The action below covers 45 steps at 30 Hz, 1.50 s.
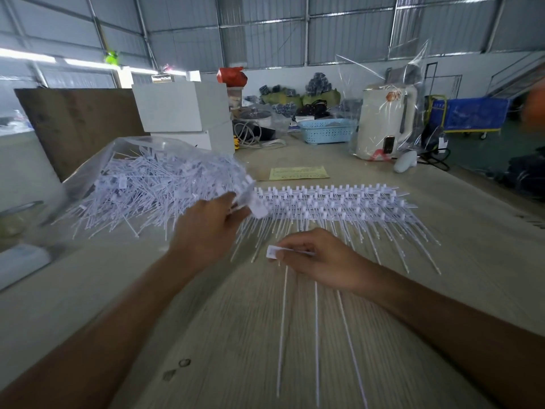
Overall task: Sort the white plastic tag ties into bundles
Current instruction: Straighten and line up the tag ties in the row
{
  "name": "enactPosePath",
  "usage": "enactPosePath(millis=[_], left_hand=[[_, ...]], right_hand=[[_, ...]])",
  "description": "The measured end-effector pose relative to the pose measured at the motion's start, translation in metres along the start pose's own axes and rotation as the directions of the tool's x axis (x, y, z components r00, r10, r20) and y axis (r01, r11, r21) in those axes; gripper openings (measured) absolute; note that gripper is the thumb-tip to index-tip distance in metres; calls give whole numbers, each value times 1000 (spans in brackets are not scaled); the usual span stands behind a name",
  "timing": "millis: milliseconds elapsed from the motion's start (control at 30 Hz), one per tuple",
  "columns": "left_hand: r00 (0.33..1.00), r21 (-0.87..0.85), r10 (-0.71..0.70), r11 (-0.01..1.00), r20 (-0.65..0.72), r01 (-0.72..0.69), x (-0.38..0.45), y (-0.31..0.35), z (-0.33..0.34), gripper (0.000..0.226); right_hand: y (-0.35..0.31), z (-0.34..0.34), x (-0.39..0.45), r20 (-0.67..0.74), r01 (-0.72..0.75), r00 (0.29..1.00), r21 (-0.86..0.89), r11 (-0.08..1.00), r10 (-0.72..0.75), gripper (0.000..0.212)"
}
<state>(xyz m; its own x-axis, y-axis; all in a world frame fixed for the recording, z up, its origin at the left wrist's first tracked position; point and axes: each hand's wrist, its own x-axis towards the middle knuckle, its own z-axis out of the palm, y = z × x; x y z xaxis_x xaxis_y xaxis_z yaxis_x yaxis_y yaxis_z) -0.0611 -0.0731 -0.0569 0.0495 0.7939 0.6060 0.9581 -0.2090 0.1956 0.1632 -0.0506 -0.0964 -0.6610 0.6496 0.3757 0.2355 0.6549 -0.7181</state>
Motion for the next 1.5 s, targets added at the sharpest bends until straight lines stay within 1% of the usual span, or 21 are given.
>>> enactPosePath(millis=[67, 100, 167, 200, 233, 267, 333, 400, 467, 533, 600, 667, 733, 1000, 1067, 1167, 1200, 1267, 1333, 1400, 1500], left_hand=[[991, -224, -36, 972, 133, 65, -1, 14, 10, 35], [983, -367, -68, 922, 173, 128, -1, 21, 12, 38], [950, -651, -145, 698, 278, 297, -1, 36, 13, 33], [931, -732, -160, 580, 327, 357, -4, 43, 13, 33], [922, -768, -159, 512, 354, 384, -6, 47, 14, 35], [925, -775, -149, 509, 349, 375, -9, 52, 14, 35], [953, -759, -101, 584, 286, 289, -11, 56, 12, 33], [967, -720, -50, 658, 250, 220, -11, 57, 12, 36], [972, -691, -28, 698, 235, 187, -12, 55, 13, 38], [974, -727, -53, 657, 219, 199, -12, 53, 12, 36], [969, -772, -112, 586, 222, 245, -11, 49, 12, 31], [960, -788, -145, 549, 239, 279, -10, 47, 12, 31], [954, -774, -147, 557, 263, 299, -11, 46, 12, 33], [940, -731, -128, 599, 317, 328, -11, 46, 12, 28], [936, -720, -132, 607, 327, 337, -11, 46, 11, 31], [940, -692, -141, 644, 310, 325, -9, 49, 10, 32], [947, -688, -139, 658, 289, 307, -8, 49, 10, 33], [955, -706, -135, 648, 263, 286, -8, 50, 10, 43], [947, -724, -102, 622, 303, 299, -10, 51, 8, 46], [929, -723, -41, 616, 368, 313, -11, 54, 7, 42], [921, -731, -10, 605, 391, 316, -12, 55, 7, 39]], right_hand=[[0, 0, 0, -36, -9, 999, 3, 1000, 9, 19], [0, 0, 0, -65, -8, 998, 7, 1000, 8, 22], [0, 1, 0, -151, -14, 988, 28, 1000, 18, 24], [0, 1, -1, -194, -19, 981, 51, 999, 29, 23], [0, 1, -1, -221, -13, 975, 74, 997, 29, 22], [0, 0, -1, -230, 7, 973, 83, 997, 12, 20], [0, 1, -2, -212, 46, 977, 70, 996, -30, 15], [2, 2, -2, -216, 55, 976, 80, 995, -37, 17], [2, 1, -3, -226, 53, 974, 118, 992, -25, 20], [1, 0, -2, -217, 19, 976, 174, 984, 20, 15], [0, -2, -2, -193, -26, 979, 163, 986, 58, 7], [0, -3, -2, -159, -33, 986, 101, 994, 49, 18], [-2, -2, -2, -146, -22, 989, 72, 997, 32, 21], [-4, 4, -7, -254, 84, 960, -142, 986, -119, 29], [-5, 5, -9, -263, 127, 945, -255, 959, -195, 32], [-5, 4, -9, -241, 151, 919, -513, 845, -311, 29], [-4, 5, -8, -248, 147, 915, -525, 838, -317, 28], [-3, 7, -6, -291, 131, 920, -400, 907, -261, 28], [-1, 7, -4, -356, 106, 912, -272, 956, -203, 31], [1, 5, -3, -418, 74, 893, -229, 971, -167, 35], [4, 4, -3, -419, 50, 900, -172, 984, -119, 37]])
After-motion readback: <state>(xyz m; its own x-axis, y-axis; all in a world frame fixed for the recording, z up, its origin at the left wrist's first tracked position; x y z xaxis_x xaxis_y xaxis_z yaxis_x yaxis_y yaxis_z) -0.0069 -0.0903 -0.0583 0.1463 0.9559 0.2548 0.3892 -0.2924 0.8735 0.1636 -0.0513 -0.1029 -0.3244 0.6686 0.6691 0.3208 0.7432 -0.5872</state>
